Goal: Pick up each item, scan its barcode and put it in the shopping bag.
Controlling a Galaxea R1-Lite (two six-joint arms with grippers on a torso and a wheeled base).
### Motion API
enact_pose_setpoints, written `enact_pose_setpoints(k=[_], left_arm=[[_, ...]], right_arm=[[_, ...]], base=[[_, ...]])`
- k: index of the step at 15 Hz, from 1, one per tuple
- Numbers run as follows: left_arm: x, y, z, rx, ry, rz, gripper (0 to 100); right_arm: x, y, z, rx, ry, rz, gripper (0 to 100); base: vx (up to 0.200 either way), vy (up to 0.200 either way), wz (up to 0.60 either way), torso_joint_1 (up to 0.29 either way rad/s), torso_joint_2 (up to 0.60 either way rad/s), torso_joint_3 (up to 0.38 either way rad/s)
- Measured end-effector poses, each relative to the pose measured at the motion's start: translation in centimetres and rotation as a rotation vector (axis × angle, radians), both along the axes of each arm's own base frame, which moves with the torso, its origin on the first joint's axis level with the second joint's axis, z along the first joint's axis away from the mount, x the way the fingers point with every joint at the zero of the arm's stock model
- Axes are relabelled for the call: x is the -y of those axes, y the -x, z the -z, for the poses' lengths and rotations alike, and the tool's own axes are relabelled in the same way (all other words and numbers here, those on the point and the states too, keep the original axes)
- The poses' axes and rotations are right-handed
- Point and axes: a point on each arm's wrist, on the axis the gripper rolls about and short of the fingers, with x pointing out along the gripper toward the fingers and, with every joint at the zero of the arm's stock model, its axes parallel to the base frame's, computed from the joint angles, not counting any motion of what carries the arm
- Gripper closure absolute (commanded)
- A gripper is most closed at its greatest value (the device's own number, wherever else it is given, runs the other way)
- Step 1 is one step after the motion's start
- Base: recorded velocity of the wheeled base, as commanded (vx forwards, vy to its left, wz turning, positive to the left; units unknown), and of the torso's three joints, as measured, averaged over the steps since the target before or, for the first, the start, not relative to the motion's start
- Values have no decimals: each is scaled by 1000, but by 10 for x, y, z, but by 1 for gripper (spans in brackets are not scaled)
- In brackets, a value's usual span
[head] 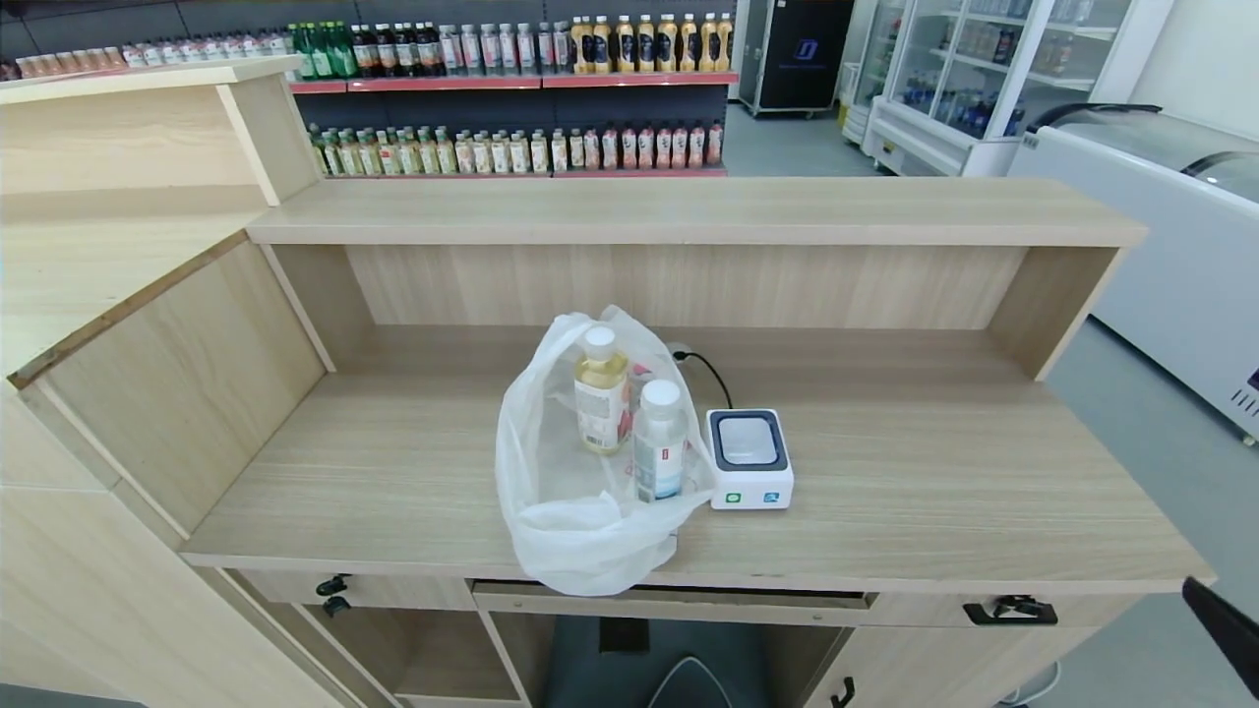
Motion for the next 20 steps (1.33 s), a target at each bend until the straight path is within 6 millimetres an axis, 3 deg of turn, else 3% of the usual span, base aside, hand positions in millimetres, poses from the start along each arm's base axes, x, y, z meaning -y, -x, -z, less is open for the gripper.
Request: enact_pose_setpoints(k=[3, 7, 12, 20], left_arm=[[0, 0, 0, 0, 0, 1, 100], [0, 0, 0, 0, 0, 1, 100], [0, 0, 0, 0, 0, 0, 100], [0, 0, 0, 0, 0, 1, 100]], right_arm=[[-4, 37, 26, -25, -16, -27, 0], [-5, 67, 45, 83, -36, -77, 0], [-4, 77, 48, 186, -50, -75, 0], [-4, 78, 49, 200, -50, -75, 0]], base=[[0, 0, 0, 0, 0, 0], [0, 0, 0, 0, 0, 0], [0, 0, 0, 0, 0, 0], [0, 0, 0, 0, 0, 0]])
